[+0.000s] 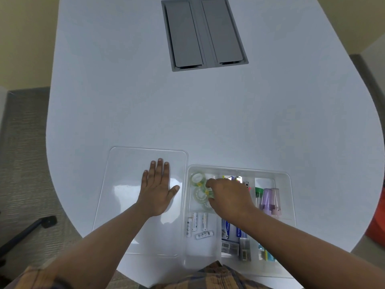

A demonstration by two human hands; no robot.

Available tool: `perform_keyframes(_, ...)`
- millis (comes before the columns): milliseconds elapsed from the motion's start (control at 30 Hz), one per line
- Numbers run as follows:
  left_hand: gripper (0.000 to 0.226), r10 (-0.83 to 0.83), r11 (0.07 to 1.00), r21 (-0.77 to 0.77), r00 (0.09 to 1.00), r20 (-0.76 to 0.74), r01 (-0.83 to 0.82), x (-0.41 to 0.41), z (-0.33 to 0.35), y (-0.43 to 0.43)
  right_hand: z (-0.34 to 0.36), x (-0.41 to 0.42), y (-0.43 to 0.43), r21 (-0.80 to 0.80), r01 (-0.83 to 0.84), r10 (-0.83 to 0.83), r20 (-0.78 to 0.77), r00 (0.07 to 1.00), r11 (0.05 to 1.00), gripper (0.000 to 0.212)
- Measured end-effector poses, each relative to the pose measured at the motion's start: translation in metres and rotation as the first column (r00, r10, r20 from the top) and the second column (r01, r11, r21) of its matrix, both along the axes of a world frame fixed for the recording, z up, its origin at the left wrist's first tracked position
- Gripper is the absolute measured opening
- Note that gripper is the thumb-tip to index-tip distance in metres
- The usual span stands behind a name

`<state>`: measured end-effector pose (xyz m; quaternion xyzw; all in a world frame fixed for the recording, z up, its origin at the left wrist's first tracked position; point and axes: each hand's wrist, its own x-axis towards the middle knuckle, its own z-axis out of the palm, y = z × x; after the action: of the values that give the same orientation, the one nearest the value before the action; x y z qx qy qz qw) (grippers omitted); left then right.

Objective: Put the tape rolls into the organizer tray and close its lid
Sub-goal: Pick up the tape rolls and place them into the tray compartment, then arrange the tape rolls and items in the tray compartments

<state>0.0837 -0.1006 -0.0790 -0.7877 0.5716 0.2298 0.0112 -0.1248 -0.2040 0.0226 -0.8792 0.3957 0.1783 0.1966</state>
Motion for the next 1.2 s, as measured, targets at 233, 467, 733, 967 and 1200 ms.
perform_keyframes(233, 0.080, -0.001, 1.000, -0.007, 1.000, 0.008, 0.001, 0.000, 0.000, 0.002, -0.006, -0.003, 0.006, 0.085, 0.002, -0.006, 0.046, 0.999, 0.996, 0.025)
perform_keyframes(467, 0.087, 0.013, 1.000, -0.023, 1.000, -0.010, -0.013, -0.003, 0.009, 0.001, -0.004, -0.017, 0.012, 0.106, 0.033, -0.049, 0.145, 0.988, 0.994, 0.028)
perform_keyframes(733, 0.066, 0.149, 0.988, -0.027, 0.989, 0.022, -0.149, -0.013, 0.040, 0.004, 0.003, -0.063, 0.046, -0.079, 0.177, -0.149, 0.281, 0.948, 0.981, 0.043)
perform_keyframes(967, 0.044, 0.127, 0.889, -0.384, 0.940, -0.316, -0.249, -0.036, 0.075, 0.010, -0.020, -0.102, 0.069, -0.142, 0.281, -0.270, 0.090, 0.959, 0.949, 0.077)
perform_keyframes(1200, 0.034, -0.130, 0.902, -0.432, 0.962, -0.238, 0.015, -0.071, 0.104, 0.008, -0.032, -0.115, 0.083, -0.140, 0.184, -0.185, 0.001, 0.983, 0.973, 0.098)
